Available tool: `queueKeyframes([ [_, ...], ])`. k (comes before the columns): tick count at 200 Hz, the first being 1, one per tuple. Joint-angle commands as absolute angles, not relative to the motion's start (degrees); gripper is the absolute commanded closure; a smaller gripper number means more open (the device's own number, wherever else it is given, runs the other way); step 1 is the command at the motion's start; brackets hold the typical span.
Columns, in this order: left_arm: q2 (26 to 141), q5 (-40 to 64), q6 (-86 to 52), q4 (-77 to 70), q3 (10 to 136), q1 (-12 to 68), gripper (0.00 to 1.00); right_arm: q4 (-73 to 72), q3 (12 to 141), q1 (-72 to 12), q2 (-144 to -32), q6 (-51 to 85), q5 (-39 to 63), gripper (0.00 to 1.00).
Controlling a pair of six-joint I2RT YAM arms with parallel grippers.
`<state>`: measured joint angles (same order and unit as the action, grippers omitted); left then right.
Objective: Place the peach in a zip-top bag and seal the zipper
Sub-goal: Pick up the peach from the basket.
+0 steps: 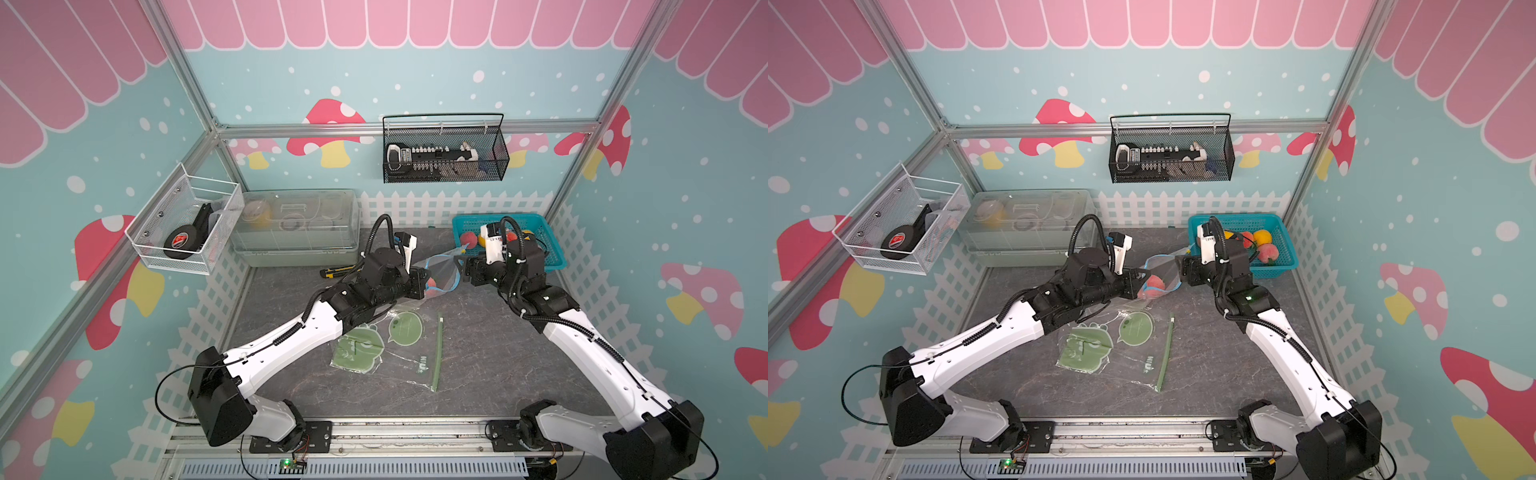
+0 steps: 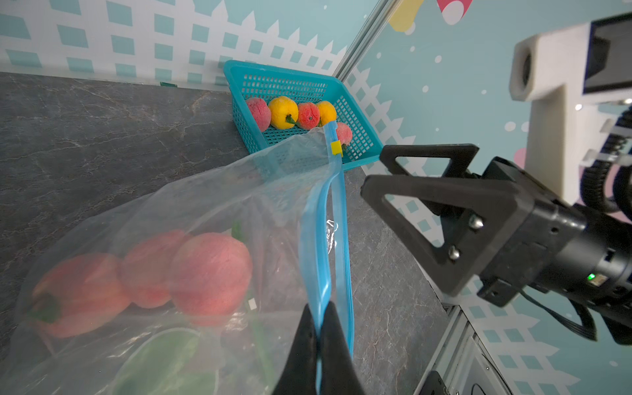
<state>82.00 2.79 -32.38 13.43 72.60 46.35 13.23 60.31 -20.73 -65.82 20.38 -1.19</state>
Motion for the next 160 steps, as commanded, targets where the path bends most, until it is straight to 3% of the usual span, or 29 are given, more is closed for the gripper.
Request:
queueKeyframes([
  [1,82.27,2.36,-32.09,12.48,73.48,45.97,1.0,13.37,59.46,-19.88,-65.78,19.16,-17.44,0.16],
  [90,82.03,2.3,-32.17,12.57,73.39,45.88,1.0,17.03,70.56,-3.48,-83.53,18.41,-8.68,0.16],
  [160,82.35,2.76,-32.17,12.53,73.3,45.87,1.0,25.2,86.92,6.0,-101.29,17.16,-9.3,0.17],
])
